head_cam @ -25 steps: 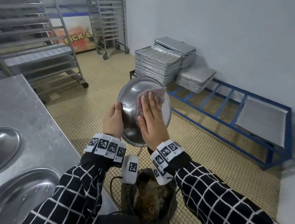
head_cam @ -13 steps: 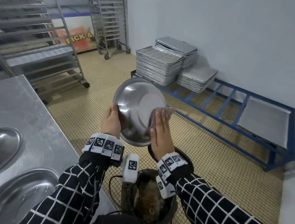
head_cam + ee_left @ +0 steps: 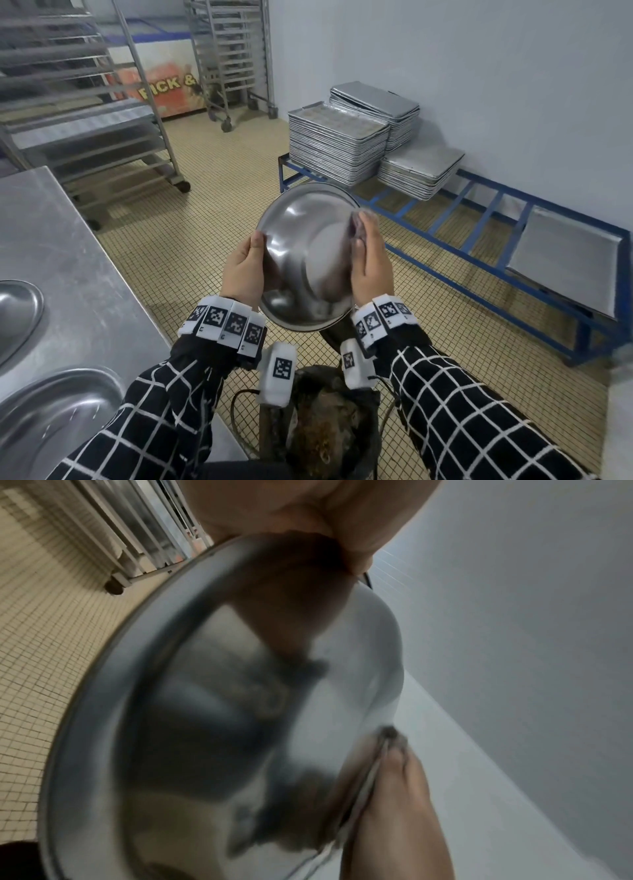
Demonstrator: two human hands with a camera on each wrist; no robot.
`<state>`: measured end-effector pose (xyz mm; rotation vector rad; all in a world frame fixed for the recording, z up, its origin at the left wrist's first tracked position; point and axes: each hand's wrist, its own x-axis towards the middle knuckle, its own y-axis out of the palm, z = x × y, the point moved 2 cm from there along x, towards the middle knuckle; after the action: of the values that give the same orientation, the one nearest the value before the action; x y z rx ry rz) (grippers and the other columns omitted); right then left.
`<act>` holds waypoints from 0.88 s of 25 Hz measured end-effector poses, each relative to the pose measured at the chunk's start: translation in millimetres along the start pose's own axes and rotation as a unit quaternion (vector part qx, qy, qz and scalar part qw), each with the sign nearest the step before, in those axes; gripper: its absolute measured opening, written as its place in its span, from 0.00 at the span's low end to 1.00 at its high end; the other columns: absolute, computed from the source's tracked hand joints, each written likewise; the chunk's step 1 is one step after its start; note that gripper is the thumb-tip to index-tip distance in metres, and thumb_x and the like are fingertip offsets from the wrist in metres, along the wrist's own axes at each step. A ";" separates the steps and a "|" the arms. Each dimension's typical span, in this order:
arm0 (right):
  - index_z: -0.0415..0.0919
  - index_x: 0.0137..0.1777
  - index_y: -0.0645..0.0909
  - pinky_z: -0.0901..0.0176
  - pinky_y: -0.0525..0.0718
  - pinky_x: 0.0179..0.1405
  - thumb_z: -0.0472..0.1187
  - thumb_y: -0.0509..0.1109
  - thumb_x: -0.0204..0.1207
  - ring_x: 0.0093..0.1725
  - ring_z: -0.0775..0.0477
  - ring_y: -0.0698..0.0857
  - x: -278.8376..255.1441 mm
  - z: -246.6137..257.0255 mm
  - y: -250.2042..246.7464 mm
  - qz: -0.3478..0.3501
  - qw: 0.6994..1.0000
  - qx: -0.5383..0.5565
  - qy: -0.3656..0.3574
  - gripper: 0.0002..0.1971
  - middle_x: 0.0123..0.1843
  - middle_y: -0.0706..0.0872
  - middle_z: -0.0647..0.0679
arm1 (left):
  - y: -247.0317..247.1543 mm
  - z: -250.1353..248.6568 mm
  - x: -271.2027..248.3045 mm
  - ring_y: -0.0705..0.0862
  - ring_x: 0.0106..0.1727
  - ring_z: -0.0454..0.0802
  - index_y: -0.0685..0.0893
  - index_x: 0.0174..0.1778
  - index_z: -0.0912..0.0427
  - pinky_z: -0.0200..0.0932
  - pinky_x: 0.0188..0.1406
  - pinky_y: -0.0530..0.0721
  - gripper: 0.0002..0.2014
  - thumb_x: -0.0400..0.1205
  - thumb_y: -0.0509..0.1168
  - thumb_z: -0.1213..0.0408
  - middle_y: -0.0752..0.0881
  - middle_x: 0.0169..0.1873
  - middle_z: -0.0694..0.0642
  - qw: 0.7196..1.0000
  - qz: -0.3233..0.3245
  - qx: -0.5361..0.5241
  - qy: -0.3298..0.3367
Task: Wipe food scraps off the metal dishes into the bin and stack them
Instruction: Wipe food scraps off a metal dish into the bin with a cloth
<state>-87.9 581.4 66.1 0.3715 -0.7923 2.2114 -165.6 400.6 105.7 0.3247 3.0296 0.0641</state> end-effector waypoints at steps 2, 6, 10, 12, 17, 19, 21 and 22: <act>0.51 0.80 0.63 0.43 0.73 0.74 0.43 0.54 0.86 0.77 0.50 0.70 -18.1 -17.9 -6.9 0.033 0.998 0.009 0.047 0.22 0.79 0.70 0.51 | -8.6 1.3 4.8 0.82 0.44 0.52 0.84 0.38 0.49 0.58 0.59 0.82 0.15 0.85 0.57 0.50 0.85 0.38 0.51 1.000 -0.013 0.025 0.003; 0.46 0.77 0.70 0.57 0.78 0.69 0.38 0.57 0.85 0.66 0.67 0.75 -40.1 -12.8 -4.0 0.043 0.997 0.022 0.066 0.21 0.69 0.76 0.62 | -20.8 3.7 14.3 0.82 0.47 0.59 0.85 0.46 0.57 0.57 0.57 0.80 0.17 0.86 0.56 0.50 0.86 0.44 0.63 0.992 -0.005 0.121 0.034; 0.47 0.77 0.70 0.68 0.79 0.64 0.39 0.64 0.82 0.64 0.58 0.81 -44.2 30.8 14.1 0.063 0.997 0.031 -0.042 0.22 0.70 0.81 0.50 | -16.0 4.9 10.9 0.80 0.39 0.56 0.83 0.46 0.62 0.54 0.47 0.81 0.19 0.87 0.55 0.51 0.86 0.41 0.66 0.966 0.037 0.243 0.083; 0.44 0.75 0.73 0.62 0.66 0.78 0.40 0.63 0.83 0.76 0.53 0.71 -47.4 46.8 26.8 0.088 0.988 -0.016 -0.125 0.21 0.75 0.77 0.46 | -9.9 6.2 5.2 0.84 0.38 0.57 0.84 0.43 0.58 0.51 0.44 0.82 0.17 0.87 0.56 0.52 0.87 0.37 0.60 0.962 0.062 0.246 0.097; 0.48 0.75 0.73 0.48 0.55 0.83 0.49 0.55 0.84 0.81 0.49 0.64 -23.7 48.7 21.9 0.004 0.979 -0.146 -0.142 0.21 0.78 0.73 0.52 | 0.7 3.1 -5.6 0.81 0.33 0.51 0.85 0.41 0.61 0.45 0.36 0.79 0.18 0.86 0.57 0.53 0.86 0.32 0.59 0.961 0.072 0.229 0.141; 0.48 0.74 0.73 0.46 0.71 0.75 0.50 0.55 0.85 0.75 0.49 0.72 -13.2 37.8 10.3 -0.039 0.994 -0.092 -0.049 0.20 0.74 0.76 0.52 | 3.1 2.0 -6.3 0.77 0.31 0.51 0.82 0.38 0.63 0.46 0.34 0.76 0.20 0.86 0.57 0.52 0.81 0.27 0.59 0.964 0.070 0.218 0.135; 0.46 0.74 0.73 0.66 0.80 0.63 0.49 0.55 0.86 0.67 0.50 0.80 -9.9 22.1 0.6 -0.052 0.997 -0.022 0.047 0.19 0.71 0.80 0.50 | 2.2 1.5 -6.5 0.75 0.28 0.50 0.78 0.32 0.59 0.45 0.31 0.75 0.20 0.86 0.56 0.51 0.78 0.24 0.54 0.964 0.070 0.220 0.133; 0.46 0.74 0.73 0.76 0.76 0.59 0.47 0.55 0.86 0.67 0.50 0.81 -12.1 16.8 -2.6 -0.044 0.996 -0.008 0.076 0.19 0.71 0.80 0.50 | 1.5 1.5 -6.1 0.75 0.28 0.50 0.77 0.30 0.56 0.45 0.30 0.74 0.20 0.86 0.56 0.51 0.77 0.24 0.52 0.962 0.067 0.229 0.133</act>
<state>-77.4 565.4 74.2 0.2227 -0.6985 2.1211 -159.3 400.8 104.9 0.5993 3.2511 -0.6451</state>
